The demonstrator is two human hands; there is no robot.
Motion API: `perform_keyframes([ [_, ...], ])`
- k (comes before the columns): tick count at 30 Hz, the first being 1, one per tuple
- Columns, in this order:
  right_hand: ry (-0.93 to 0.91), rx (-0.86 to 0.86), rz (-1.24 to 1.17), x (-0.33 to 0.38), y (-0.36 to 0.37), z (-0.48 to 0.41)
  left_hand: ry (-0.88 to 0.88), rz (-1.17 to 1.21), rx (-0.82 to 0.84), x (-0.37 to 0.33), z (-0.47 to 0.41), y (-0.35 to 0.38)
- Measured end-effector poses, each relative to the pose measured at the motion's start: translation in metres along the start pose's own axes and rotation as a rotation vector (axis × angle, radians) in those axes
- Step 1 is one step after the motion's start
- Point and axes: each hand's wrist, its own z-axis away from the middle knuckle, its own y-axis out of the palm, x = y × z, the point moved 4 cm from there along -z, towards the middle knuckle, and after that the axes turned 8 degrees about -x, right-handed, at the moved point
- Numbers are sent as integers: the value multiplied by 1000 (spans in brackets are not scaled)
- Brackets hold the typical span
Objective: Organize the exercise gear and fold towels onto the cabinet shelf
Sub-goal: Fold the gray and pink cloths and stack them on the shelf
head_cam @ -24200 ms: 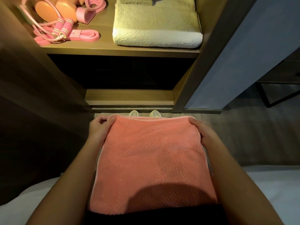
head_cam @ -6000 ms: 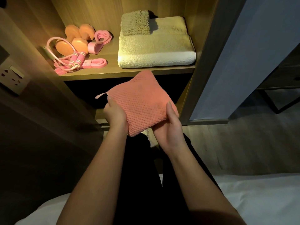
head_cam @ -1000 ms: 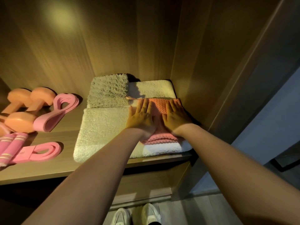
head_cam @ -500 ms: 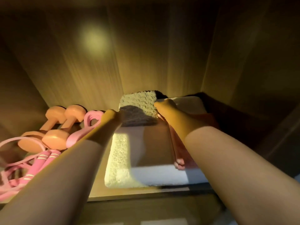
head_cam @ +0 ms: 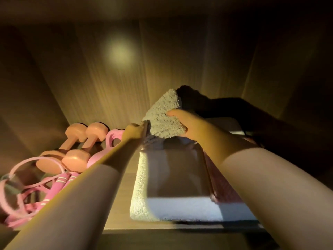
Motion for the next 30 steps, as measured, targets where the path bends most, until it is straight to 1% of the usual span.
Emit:
perform_keyframes([
  [1,-6,27,-54,5,1,7,59,76,-26,-6,6,-9],
  [2,-24,38,-77,11,-1,19,12,181,31,-11,13,-13],
  [3,-37,56,-74,15,-1,29,-26,284,124,-14,19,-17],
  [4,-45,64,-57,19,-2,44,-111,348,266,-16,27,-19],
  [5,-45,93,-63,19,-5,52,-168,350,373,-17,36,-22],
  [6,-24,85,-94,19,-10,61,-233,373,433,-18,47,-26],
  [7,-14,99,-138,15,-16,69,-268,401,453,-16,55,-32],
  [8,14,101,-178,13,-18,81,-263,420,451,-17,62,-37],
  [10,46,113,-206,-2,-25,92,-201,415,430,-13,73,-42],
  [11,65,84,-185,-13,-29,97,-166,385,406,-10,79,-42],
  [13,176,39,-141,-37,-34,99,-146,305,373,4,91,-40],
  [15,254,-9,-4,-60,-39,100,-194,257,410,19,105,-37],
  [18,315,-41,207,-79,-45,100,-196,141,347,34,110,-31],
  [22,331,-75,371,-84,-44,97,-142,-65,293,43,108,-19],
  [24,329,-81,462,-84,-43,97,-144,-86,270,44,105,-16],
  [25,318,-78,487,-83,-40,97,-118,-103,247,44,102,-15],
  [28,236,-111,521,-80,-36,99,71,-211,127,43,92,-16],
  [30,131,-141,533,-79,-36,100,109,-166,118,49,91,-14],
])
